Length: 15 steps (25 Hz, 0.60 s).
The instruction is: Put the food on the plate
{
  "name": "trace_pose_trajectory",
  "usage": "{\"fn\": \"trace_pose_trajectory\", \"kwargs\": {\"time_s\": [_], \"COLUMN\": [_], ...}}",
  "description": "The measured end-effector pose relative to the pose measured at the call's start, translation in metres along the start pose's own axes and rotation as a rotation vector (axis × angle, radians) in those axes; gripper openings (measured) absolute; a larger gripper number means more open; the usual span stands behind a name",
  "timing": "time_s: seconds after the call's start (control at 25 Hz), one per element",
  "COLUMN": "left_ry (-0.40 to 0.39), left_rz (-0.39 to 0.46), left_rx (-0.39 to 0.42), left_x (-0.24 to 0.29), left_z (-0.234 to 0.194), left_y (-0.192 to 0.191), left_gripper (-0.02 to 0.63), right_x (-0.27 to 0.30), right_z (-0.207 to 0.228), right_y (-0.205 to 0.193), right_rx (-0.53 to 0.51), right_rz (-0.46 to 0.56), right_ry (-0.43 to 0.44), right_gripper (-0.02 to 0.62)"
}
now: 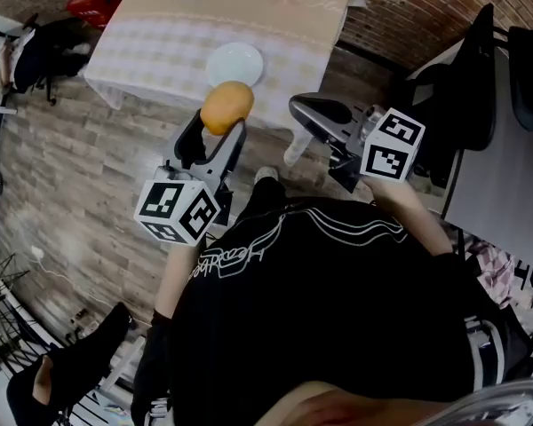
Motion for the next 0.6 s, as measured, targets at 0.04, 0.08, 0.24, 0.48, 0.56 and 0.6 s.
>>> {"fn": "trace_pose_trajectory", "kwargs": {"time_s": [0.04,0.08,0.24,0.48,0.56,0.6], "left_ry": [-0.010,-0.018,-0.042,-0.071,-0.078,-0.080], "left_rz": [-0.009,-0.018,-0.060,-0.107,-0.123,-0.132], "left_rx": [-0.007,-0.016,-0.017,-0.014,-0.018,-0.021], "left_x": [0.006,0.013,0.041,0.080,0.092,0.099], "left_z": [-0.007,-0.014,-0.038,-0.070,-0.081,-0.087], "left_y": [0.002,0.003,0.009,0.011,0.009,0.007], "left_gripper": [0.298,0.298,0.298,0.298,0.298,0.298], "right_x": [0.005,0.010,0.024,0.037,0.038,0.038], "right_z": [0.005,0.011,0.033,0.066,0.077,0.082], "right_y": [0.001,0.002,0.007,0.005,0.004,0.004], "right_rx": [0.006,0.011,0.030,0.066,0.074,0.078], "right_rz": [-0.001,-0.002,-0.001,0.000,0.000,0.000], "right_ry": [-0.010,-0.020,-0.059,-0.130,-0.161,-0.176], "right_gripper": [-0.003,-0.003,-0.003,-0.003,-0.003,-0.003]}}
Point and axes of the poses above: the fingertips, and each gripper's own axes: x forward along the fingers, z to its right, y out of its top, the point moved 2 cm from there along -x, backward along the fingers, and after that the axes turned 3 degrees about -x, right-handed, at the moved point
